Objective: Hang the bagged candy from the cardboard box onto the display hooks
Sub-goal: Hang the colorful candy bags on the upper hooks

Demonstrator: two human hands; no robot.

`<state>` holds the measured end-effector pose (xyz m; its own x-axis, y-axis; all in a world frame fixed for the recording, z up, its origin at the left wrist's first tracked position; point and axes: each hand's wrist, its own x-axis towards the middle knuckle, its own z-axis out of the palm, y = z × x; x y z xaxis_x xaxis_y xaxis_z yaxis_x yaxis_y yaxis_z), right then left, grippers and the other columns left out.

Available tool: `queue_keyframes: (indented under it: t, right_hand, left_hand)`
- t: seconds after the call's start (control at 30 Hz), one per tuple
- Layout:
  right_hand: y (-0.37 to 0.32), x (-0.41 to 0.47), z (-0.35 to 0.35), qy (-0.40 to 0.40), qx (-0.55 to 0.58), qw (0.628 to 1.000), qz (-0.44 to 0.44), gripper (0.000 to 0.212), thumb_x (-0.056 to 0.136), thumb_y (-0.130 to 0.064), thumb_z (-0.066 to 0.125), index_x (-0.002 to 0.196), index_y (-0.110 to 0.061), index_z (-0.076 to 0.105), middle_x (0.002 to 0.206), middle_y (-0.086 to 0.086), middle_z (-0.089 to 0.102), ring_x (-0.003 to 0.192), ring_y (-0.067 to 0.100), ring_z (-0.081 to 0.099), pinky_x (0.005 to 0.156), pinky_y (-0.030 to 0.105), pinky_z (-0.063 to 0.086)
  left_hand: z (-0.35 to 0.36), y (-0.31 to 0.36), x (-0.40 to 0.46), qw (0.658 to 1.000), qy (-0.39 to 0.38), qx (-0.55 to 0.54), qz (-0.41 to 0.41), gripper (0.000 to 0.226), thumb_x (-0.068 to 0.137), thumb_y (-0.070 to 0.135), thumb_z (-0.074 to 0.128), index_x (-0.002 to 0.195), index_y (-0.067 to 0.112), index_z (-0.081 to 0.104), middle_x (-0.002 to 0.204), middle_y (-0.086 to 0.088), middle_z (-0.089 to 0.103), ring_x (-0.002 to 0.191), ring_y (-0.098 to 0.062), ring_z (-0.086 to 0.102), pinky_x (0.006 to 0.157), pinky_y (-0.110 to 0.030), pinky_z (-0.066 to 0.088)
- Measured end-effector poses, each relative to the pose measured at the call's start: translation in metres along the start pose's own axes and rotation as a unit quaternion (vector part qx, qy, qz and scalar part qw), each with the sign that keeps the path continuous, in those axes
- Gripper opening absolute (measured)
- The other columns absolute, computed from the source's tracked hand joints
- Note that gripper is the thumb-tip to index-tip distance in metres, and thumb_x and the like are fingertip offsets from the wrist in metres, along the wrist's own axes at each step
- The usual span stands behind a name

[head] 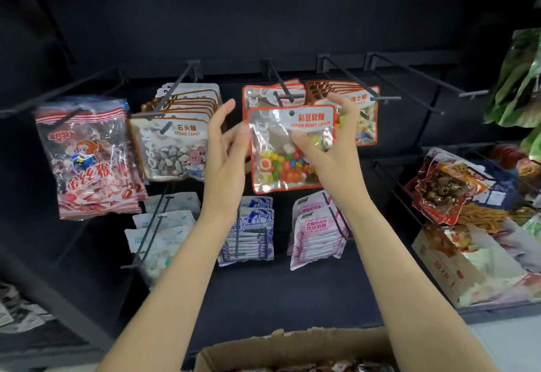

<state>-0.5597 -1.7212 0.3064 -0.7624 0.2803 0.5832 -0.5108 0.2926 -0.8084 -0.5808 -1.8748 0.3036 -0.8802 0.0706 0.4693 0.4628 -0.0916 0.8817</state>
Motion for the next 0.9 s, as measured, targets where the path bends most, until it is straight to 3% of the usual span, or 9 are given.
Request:
queue_keyframes:
  t: [0.1,0.2,0.3,0.43,0.5,0.6,0.73,0.8,0.9]
  right_hand:
    - [0.008,0.01,0.012,0.005,-0.013,1.0,0.016,0.043,0.086,-0.013,0.068,0.121,-0.02,0.043,0.113,-0.016,0.05,0.103,-0.009,0.053,0.088,0.015,0.047]
    - [0.013,0.012,0.02,0.017,0.004,0.997,0.069,0.031,0.088,-0.021,0.067,0.114,-0.024,0.051,0.111,-0.017,0.056,0.105,-0.004,0.054,0.091,0.021,0.049]
    - [0.012,0.013,0.019,0.034,-0.043,0.998,0.039,0.028,0.089,-0.022,0.064,0.115,-0.025,0.055,0.11,-0.024,0.054,0.112,-0.002,0.05,0.101,0.024,0.041]
    - [0.019,0.017,0.022,0.019,-0.135,0.991,0.01,0.033,0.091,-0.027,0.062,0.122,-0.026,0.052,0.116,-0.017,0.053,0.102,0.0,0.052,0.085,0.017,0.044]
    - [0.029,0.015,0.023,0.052,-0.279,0.958,-0.034,0.033,0.09,-0.03,0.062,0.122,-0.027,0.053,0.126,-0.002,0.049,0.103,0.011,0.05,0.078,0.023,0.046]
    - [0.043,0.019,0.024,0.105,-0.442,0.882,-0.126,0.027,0.088,-0.026,0.063,0.114,-0.021,0.065,0.134,0.01,0.048,0.122,0.029,0.044,0.094,0.038,0.041]
    - [0.059,0.04,0.033,-0.001,-0.548,0.817,-0.179,0.037,0.089,-0.026,0.058,0.125,-0.017,0.061,0.138,0.005,0.052,0.136,0.03,0.037,0.106,0.046,0.03]
    - [0.064,0.048,0.038,-0.058,-0.598,0.781,-0.17,0.046,0.092,-0.029,0.053,0.135,-0.014,0.051,0.146,0.007,0.045,0.143,0.031,0.023,0.115,0.049,0.014]
    - [0.07,0.045,0.035,-0.077,-0.62,0.762,-0.171,0.054,0.092,-0.033,0.053,0.14,-0.009,0.045,0.15,0.009,0.038,0.146,0.031,0.014,0.116,0.052,0.002]
  left_hand:
    - [-0.003,0.0,-0.003,0.988,-0.068,0.136,0.036,0.047,0.09,0.018,0.063,0.132,0.031,0.047,0.126,0.017,0.054,0.111,0.009,0.053,0.088,-0.013,0.047]
    - [-0.007,-0.008,0.007,0.98,-0.057,0.188,0.033,0.056,0.086,0.022,0.069,0.137,0.029,0.047,0.132,0.011,0.054,0.12,-0.008,0.054,0.101,-0.036,0.046]
    - [-0.007,-0.009,0.01,0.98,-0.049,0.186,0.047,0.058,0.084,0.019,0.071,0.136,0.028,0.048,0.132,0.01,0.055,0.115,-0.011,0.058,0.098,-0.033,0.049]
    - [-0.002,-0.024,0.015,0.973,-0.041,0.223,0.048,0.061,0.085,0.019,0.07,0.139,0.029,0.044,0.134,0.009,0.053,0.116,-0.013,0.057,0.099,-0.039,0.048]
    - [0.002,-0.036,0.025,0.962,-0.034,0.265,0.053,0.062,0.087,0.02,0.067,0.143,0.028,0.04,0.132,0.001,0.055,0.116,-0.015,0.055,0.1,-0.033,0.044]
    - [0.01,-0.045,0.047,0.937,-0.01,0.343,0.069,0.061,0.092,0.019,0.061,0.146,0.025,0.034,0.115,-0.008,0.058,0.103,-0.016,0.055,0.083,-0.02,0.037]
    - [0.019,-0.059,0.079,0.929,-0.008,0.367,0.042,0.062,0.094,0.013,0.055,0.148,0.026,0.029,0.124,-0.008,0.048,0.094,-0.006,0.047,0.077,-0.014,0.035]
    - [0.021,-0.063,0.086,0.94,-0.011,0.342,0.002,0.063,0.095,0.012,0.053,0.149,0.029,0.027,0.14,-0.01,0.036,0.112,-0.014,0.049,0.087,-0.016,0.038]
    - [0.022,-0.062,0.066,0.947,-0.028,0.32,-0.012,0.065,0.095,0.01,0.052,0.15,0.029,0.023,0.157,-0.01,0.011,0.143,-0.022,0.02,0.112,-0.029,0.027]
